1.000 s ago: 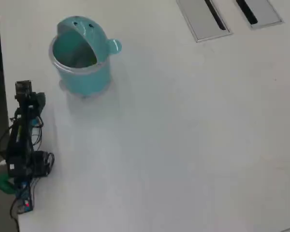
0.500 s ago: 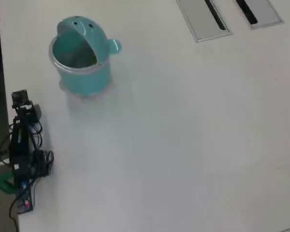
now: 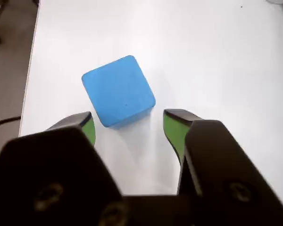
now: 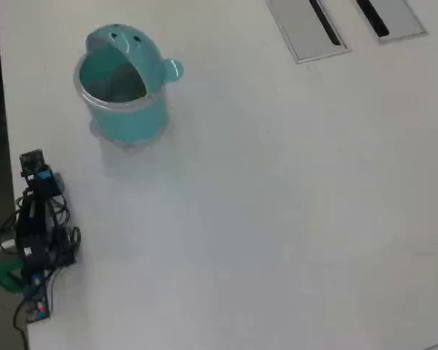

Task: Grasp RGB lego blocks and put them in the bin one by one.

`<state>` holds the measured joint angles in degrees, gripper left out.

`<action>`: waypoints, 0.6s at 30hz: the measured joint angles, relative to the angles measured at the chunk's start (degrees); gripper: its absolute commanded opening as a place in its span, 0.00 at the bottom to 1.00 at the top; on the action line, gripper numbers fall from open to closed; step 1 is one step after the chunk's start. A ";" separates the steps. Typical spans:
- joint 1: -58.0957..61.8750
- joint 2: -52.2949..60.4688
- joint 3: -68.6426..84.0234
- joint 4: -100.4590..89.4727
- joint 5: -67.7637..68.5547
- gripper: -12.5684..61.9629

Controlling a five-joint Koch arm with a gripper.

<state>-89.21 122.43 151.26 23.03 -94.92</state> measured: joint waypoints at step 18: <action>-1.67 -15.64 0.09 -12.74 0.18 0.52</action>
<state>-90.88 106.79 151.35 10.28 -94.75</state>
